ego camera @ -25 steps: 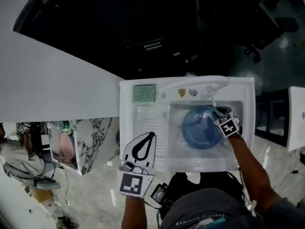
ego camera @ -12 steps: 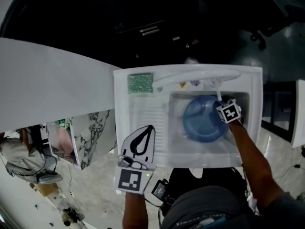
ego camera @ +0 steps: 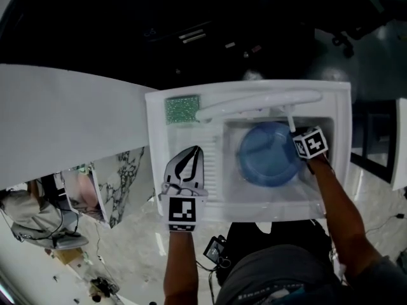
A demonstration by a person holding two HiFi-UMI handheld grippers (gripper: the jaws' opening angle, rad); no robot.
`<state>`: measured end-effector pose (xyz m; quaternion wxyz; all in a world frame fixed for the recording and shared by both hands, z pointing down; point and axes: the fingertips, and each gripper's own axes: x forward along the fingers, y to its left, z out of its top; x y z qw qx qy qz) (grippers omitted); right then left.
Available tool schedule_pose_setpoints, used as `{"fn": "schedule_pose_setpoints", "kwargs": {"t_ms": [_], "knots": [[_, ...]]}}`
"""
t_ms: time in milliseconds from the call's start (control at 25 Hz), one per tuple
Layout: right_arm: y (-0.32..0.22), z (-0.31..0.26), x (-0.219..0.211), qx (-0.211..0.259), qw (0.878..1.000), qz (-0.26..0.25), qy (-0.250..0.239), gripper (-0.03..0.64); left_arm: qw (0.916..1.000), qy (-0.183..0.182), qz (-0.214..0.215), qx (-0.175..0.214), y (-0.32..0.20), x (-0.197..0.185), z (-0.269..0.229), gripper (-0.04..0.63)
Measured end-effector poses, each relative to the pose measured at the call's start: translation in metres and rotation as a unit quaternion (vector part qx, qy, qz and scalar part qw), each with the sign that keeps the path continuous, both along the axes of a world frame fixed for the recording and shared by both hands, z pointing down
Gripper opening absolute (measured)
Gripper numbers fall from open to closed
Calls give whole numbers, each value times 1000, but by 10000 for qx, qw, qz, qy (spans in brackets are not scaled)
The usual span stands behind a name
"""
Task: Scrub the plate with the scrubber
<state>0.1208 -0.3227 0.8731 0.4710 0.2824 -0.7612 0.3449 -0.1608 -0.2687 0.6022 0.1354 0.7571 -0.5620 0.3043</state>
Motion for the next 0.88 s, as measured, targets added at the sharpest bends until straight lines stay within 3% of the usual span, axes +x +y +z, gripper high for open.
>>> {"fn": "schedule_pose_setpoints", "kwargs": {"t_ms": [200,280,480,720,880], "knots": [[16,-29,-3,-269,9980,359,-455,40,9989,-409,117,-220,-9,-13,30,16],[19,-41,-3,-250,9964,555,-594,41,9971,-640,231,-329,-13,-18,45,85],[20,-72,5,-79,9921,931,-838,43,9891,-1329,506,-369,-30,-28,74,132],[30,-105,9,-375,9779,1564,-1335,41,9675,-2266,1030,-436,-49,-33,101,174],[38,-128,12,-505,9684,1809,-1641,43,9399,-2990,1550,-568,-56,-36,121,232]]}}
